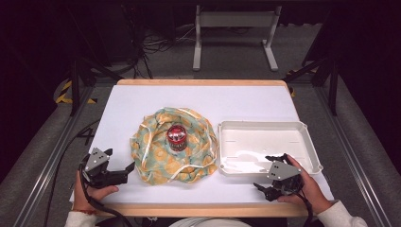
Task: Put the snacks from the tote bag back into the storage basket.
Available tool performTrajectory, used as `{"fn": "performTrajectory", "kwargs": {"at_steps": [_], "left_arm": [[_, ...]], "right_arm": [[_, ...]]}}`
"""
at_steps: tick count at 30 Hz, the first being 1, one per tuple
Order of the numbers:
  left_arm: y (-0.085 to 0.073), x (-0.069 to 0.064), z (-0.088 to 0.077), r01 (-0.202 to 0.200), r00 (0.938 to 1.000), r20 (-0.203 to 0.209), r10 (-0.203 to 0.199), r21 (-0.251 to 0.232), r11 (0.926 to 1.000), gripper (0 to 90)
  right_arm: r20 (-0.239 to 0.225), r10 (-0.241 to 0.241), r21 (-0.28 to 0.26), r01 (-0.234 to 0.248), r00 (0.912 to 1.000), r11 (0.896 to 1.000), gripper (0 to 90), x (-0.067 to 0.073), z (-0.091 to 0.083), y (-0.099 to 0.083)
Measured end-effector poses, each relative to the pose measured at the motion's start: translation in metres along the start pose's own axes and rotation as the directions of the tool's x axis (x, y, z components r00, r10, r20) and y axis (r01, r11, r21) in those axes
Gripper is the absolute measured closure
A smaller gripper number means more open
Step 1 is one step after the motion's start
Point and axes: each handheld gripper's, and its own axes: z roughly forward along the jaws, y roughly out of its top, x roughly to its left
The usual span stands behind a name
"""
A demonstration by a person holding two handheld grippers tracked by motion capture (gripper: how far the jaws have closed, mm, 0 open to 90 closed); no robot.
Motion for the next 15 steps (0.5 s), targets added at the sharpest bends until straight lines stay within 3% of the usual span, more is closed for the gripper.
{"fn": "performTrajectory", "kwargs": {"at_steps": [1, 5, 7, 9, 10, 13, 15], "left_arm": [[0.001, -0.002, 0.001, -0.006, 0.9999, -0.008, 0.006, 0.010, 0.9999, 4.3], [0.002, -0.006, 0.005, 0.028, 0.9983, 0.050, -0.030, 0.045, 0.9986, 7.0], [0.004, -0.010, 0.007, 0.030, 0.9987, 0.040, -0.033, 0.072, 0.9970, 6.6], [0.007, -0.013, 0.007, 0.038, 0.9975, 0.057, -0.043, 0.086, 0.9956, 6.6], [0.010, -0.016, 0.007, 0.035, 0.9986, 0.037, -0.038, 0.094, 0.9950, 6.2], [0.015, -0.018, 0.007, 0.052, 0.9974, 0.043, -0.057, 0.106, 0.9930, 6.6], [0.020, -0.022, 0.007, 0.044, 0.9985, 0.025, -0.048, 0.119, 0.9919, 6.6]], "right_arm": [[0.000, -0.001, -0.001, 0.001, 1.0000, 1.000, 4.7, 0.000, 0.000, 0.000], [0.006, -0.004, 0.002, 0.004, 1.0000, 1.000, 4.7, 0.000, -0.001, 0.000], [0.007, -0.004, 0.001, 0.004, 1.0000, 1.000, 4.7, 0.000, 0.000, 0.002], [0.006, -0.010, 0.002, 0.010, 0.9999, 1.000, 4.8, 0.001, 0.002, 0.004], [0.001, -0.016, 0.012, 0.016, 0.9999, 1.000, 4.9, 0.002, 0.003, 0.004], [0.000, -0.019, 0.008, 0.019, 0.9998, 1.000, 4.9, 0.002, 0.003, 0.004], [0.002, -0.010, 0.008, 0.010, 1.0000, 1.000, 4.8, 0.001, 0.003, 0.003]]}}
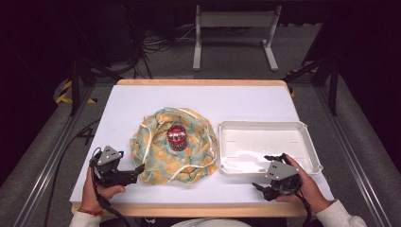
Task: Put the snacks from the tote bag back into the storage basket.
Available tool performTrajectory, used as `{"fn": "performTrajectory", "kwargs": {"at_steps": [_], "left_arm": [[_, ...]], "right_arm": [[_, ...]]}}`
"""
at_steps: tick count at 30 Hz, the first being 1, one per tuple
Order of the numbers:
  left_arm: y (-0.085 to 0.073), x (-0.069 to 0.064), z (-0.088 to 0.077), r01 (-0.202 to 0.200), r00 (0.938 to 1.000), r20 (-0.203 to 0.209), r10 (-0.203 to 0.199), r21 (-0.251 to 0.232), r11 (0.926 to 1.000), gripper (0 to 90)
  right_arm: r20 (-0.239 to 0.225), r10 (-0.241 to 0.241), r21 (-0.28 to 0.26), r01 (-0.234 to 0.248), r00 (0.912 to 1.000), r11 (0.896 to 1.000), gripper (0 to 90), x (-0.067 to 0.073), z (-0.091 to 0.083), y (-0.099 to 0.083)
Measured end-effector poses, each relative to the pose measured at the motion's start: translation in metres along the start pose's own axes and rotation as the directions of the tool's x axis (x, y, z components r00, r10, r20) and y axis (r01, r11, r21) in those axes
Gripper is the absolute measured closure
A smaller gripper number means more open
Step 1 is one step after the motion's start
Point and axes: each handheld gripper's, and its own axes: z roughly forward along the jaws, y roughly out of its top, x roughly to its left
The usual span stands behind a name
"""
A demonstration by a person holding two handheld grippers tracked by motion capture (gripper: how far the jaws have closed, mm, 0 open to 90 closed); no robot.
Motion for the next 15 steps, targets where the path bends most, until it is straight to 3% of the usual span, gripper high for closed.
{"fn": "performTrajectory", "kwargs": {"at_steps": [3, 7, 10, 15], "left_arm": [[0.005, -0.003, -0.001, -0.002, 0.9999, 0.013, 0.002, -0.007, 1.0000, 6.6], [0.020, -0.013, -0.003, -0.035, 0.9990, 0.028, 0.036, -0.019, 0.9992, 6.7], [0.026, -0.017, -0.002, -0.043, 0.9990, 0.011, 0.043, -0.007, 0.9991, 6.8], [0.038, -0.025, 0.001, -0.025, 0.9994, 0.025, 0.025, 0.017, 0.9995, 7.9]], "right_arm": [[-0.008, -0.001, 0.004, 0.001, 1.0000, 1.000, 4.8, -0.001, 0.000, -0.001], [-0.002, -0.002, -0.001, 0.002, 1.0000, 1.000, 4.9, 0.000, -0.001, -0.001], [-0.002, -0.001, 0.003, 0.001, 1.0000, 1.000, 4.9, 0.000, -0.001, -0.001], [-0.007, -0.003, 0.005, 0.003, 1.0000, 1.000, 4.9, 0.000, 0.001, -0.001]]}}
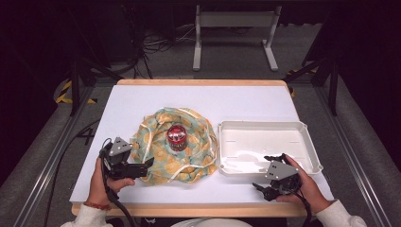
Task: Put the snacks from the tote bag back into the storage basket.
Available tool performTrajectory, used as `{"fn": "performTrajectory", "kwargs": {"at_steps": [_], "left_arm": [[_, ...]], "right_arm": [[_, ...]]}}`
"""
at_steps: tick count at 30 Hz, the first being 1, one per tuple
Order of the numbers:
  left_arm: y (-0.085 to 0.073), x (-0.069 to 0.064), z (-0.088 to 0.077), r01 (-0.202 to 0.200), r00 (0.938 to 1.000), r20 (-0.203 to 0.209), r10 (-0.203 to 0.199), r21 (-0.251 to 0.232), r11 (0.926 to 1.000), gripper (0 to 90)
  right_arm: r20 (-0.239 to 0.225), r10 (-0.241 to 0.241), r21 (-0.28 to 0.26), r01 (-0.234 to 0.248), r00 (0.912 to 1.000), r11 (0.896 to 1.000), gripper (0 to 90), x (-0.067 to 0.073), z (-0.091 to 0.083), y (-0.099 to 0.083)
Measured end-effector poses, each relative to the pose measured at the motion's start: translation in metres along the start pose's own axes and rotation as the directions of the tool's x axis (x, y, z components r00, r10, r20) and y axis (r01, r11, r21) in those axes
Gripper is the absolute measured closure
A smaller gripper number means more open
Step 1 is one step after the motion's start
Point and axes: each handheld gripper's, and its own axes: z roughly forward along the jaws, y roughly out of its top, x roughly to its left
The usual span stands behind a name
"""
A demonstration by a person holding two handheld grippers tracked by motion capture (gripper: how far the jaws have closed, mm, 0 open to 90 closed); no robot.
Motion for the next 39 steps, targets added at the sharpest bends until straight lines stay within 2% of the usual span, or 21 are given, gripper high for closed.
{"fn": "performTrajectory", "kwargs": {"at_steps": [3, 5, 6, 11, 14, 16, 19, 22, 23, 24, 25, 26, 29, 32, 36, 39], "left_arm": [[0.007, -0.005, 0.003, 0.002, 1.0000, 0.002, -0.002, 0.029, 0.9996, 7.9], [0.015, -0.010, 0.008, 0.019, 0.9998, 0.001, -0.019, 0.051, 0.9986, 8.0], [0.020, -0.012, 0.010, 0.018, 0.9998, 0.005, -0.018, 0.069, 0.9974, 8.7], [0.043, -0.024, 0.025, 0.018, 0.9997, 0.017, -0.019, 0.104, 0.9944, 8.6], [0.058, -0.029, 0.037, 0.020, 0.9998, 0.000, -0.020, 0.132, 0.9911, 8.7], [0.062, -0.029, 0.039, 0.017, 0.9998, -0.007, -0.016, 0.137, 0.9905, 8.7], [0.074, -0.027, 0.045, 0.062, 0.9980, -0.022, -0.059, 0.156, 0.9858, 8.9], [0.079, -0.024, 0.049, 0.097, 0.9950, -0.039, -0.092, 0.180, 0.9789, 8.7], [0.079, -0.024, 0.049, 0.097, 0.9950, -0.039, -0.092, 0.180, 0.9789, 8.7], [0.081, -0.021, 0.053, 0.128, 0.9914, -0.050, -0.120, 0.197, 0.9719, 9.0], [0.081, -0.021, 0.053, 0.128, 0.9914, -0.050, -0.120, 0.197, 0.9719, 9.4], [0.084, -0.020, 0.056, 0.145, 0.9893, -0.048, -0.138, 0.210, 0.9670, 9.3], [0.086, -0.020, 0.060, 0.141, 0.9896, -0.058, -0.131, 0.223, 0.9645, 9.3], [0.090, -0.021, 0.068, 0.139, 0.9902, -0.049, -0.131, 0.243, 0.9600, 9.3], [0.093, -0.019, 0.085, 0.158, 0.9864, -0.092, -0.136, 0.292, 0.9433, 11.0], [0.094, -0.016, 0.091, 0.175, 0.9846, -0.051, -0.167, 0.295, 0.9394, 11.1]], "right_arm": [[0.002, 0.005, 0.002, -0.005, 1.0000, 1.000, 4.9, 0.000, 0.000, 0.000], [0.002, 0.004, 0.001, -0.004, 1.0000, 1.000, 4.9, 0.000, -0.001, 0.000], [0.002, 0.005, 0.002, -0.005, 1.0000, 1.000, 4.9, 0.000, -0.001, 0.000], [0.001, 0.003, 0.001, -0.003, 1.0000, 1.000, 5.0, 0.000, 0.000, -0.001], [-0.001, 0.001, -0.004, -0.001, 1.0000, 1.000, 5.0, 0.000, 0.000, -0.001], [-0.001, 0.004, -0.004, -0.004, 1.0000, 1.000, 5.0, 0.000, 0.000, -0.001], [0.006, 0.014, -0.006, -0.014, 0.9999, 1.000, 5.1, 0.000, 0.000, 0.000], [0.001, 0.016, -0.002, -0.016, 0.9999, 1.000, 5.1, 0.002, -0.001, -0.001], [0.001, 0.018, 0.000, -0.018, 0.9998, 1.000, 5.1, 0.002, -0.001, -0.002], [0.004, 0.021, -0.004, -0.021, 0.9998, 1.000, 5.2, 0.001, -0.002, -0.002], [0.008, 0.026, -0.006, -0.026, 0.9996, 1.000, 5.2, 0.001, -0.003, -0.003], [0.010, 0.028, -0.009, -0.028, 0.9996, 1.000, 5.2, 0.001, -0.004, -0.003], [0.012, 0.031, -0.008, -0.031, 0.9995, 1.000, 5.3, 0.002, -0.005, -0.004], [0.012, 0.026, -0.007, -0.026, 0.9996, 1.000, 5.2, 0.003, -0.007, -0.005], [0.014, 0.032, -0.001, -0.032, 0.9994, 0.999, 5.3, 0.003, -0.008, -0.006], [0.012, 0.031, 0.005, -0.031, 0.9994, 1.000, 5.2, 0.003, -0.008, -0.007]]}}
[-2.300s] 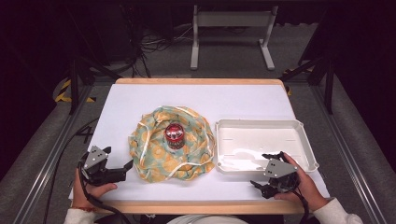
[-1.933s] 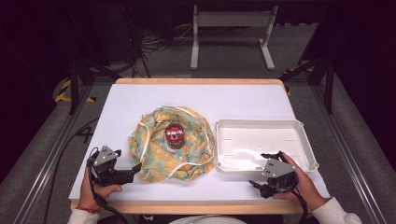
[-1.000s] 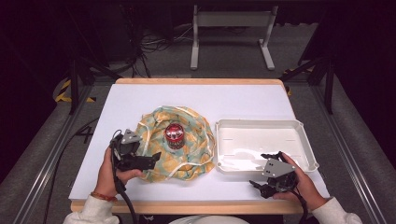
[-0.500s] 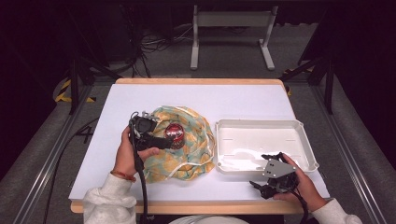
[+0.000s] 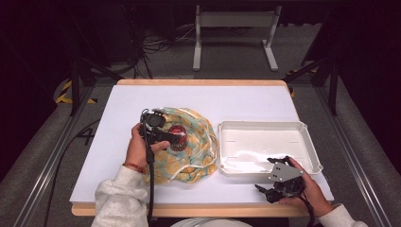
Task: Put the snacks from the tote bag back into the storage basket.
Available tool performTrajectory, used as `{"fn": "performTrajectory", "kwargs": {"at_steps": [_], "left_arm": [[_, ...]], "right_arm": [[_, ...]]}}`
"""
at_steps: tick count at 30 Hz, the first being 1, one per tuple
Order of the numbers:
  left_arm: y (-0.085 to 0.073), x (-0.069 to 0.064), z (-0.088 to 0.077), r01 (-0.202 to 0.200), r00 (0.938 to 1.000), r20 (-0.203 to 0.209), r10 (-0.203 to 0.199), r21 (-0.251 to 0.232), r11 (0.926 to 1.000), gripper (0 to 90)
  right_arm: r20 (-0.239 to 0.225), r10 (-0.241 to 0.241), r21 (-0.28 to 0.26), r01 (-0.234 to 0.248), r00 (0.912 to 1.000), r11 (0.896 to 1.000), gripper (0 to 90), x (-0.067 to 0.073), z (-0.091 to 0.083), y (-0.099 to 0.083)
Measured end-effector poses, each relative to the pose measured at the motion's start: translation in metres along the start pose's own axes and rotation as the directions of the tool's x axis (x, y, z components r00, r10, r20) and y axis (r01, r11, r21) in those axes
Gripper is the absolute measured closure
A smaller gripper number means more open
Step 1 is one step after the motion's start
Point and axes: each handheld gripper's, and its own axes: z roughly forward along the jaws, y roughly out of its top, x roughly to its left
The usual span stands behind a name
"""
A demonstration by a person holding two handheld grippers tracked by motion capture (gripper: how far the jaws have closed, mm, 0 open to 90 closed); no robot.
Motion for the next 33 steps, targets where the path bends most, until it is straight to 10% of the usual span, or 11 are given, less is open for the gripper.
{"fn": "performTrajectory", "kwargs": {"at_steps": [13, 33], "left_arm": [[0.003, -0.012, 0.029, -0.016, 0.9994, 0.033, 0.013, 0.087, 0.9960, 22.7], [0.003, -0.016, 0.025, -0.038, 0.9993, -0.001, 0.038, 0.069, 0.9969, 24.4]], "right_arm": [[0.000, -0.005, 0.000, 0.005, 1.0000, 1.000, 5.4, -0.001, 0.000, 0.000], [-0.003, -0.012, 0.005, 0.012, 0.9999, 1.000, 5.4, 0.000, 0.002, 0.001]]}}
